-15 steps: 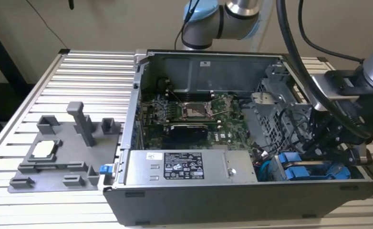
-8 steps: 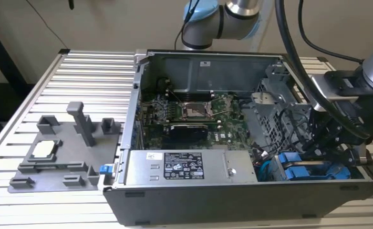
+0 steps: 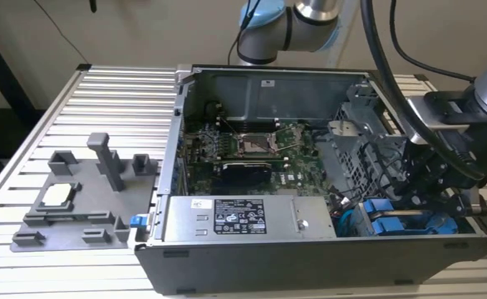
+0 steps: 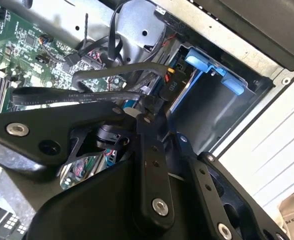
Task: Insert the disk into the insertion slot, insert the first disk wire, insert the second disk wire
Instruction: 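Insert the second disk wire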
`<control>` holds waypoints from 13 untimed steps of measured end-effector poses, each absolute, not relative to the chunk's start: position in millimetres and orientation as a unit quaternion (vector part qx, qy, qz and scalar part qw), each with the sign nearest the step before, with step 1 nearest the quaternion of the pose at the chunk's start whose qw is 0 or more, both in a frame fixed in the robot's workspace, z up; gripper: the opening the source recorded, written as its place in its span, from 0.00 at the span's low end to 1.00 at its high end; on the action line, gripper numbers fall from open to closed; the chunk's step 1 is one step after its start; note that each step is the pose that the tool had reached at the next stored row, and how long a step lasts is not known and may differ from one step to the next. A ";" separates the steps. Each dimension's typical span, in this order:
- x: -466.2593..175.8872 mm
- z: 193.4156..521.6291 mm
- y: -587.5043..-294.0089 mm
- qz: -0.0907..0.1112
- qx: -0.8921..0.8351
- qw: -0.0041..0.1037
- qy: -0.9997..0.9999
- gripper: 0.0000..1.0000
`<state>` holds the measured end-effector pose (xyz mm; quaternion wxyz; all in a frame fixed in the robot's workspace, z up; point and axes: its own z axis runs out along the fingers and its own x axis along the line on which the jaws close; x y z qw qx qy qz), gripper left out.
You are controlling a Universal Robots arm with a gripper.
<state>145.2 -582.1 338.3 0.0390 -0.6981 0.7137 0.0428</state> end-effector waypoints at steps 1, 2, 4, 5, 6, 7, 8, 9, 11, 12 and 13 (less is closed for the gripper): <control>145.2 339.7 -582.1 0.043 -0.698 0.038 0.714 0.24; 145.2 341.2 -582.1 0.044 -0.698 0.038 0.714 0.24; 145.2 344.2 -582.1 0.045 -0.698 0.036 0.714 0.24; 145.2 345.3 -582.1 0.046 -0.698 0.036 0.714 0.24; 145.2 346.9 -582.1 0.047 -0.698 0.035 0.714 0.24; 145.2 348.8 -582.1 0.048 -0.698 0.034 0.714 0.24; 145.2 350.8 -582.1 0.049 -0.698 0.033 0.714 0.24; 145.2 353.0 -582.1 0.049 -0.698 0.032 0.714 0.24; 145.2 357.8 -582.1 0.051 -0.698 0.031 0.714 0.24; 145.2 360.5 -582.1 0.052 -0.697 0.030 0.714 0.24; 145.2 363.0 -582.1 0.052 -0.697 0.029 0.714 0.24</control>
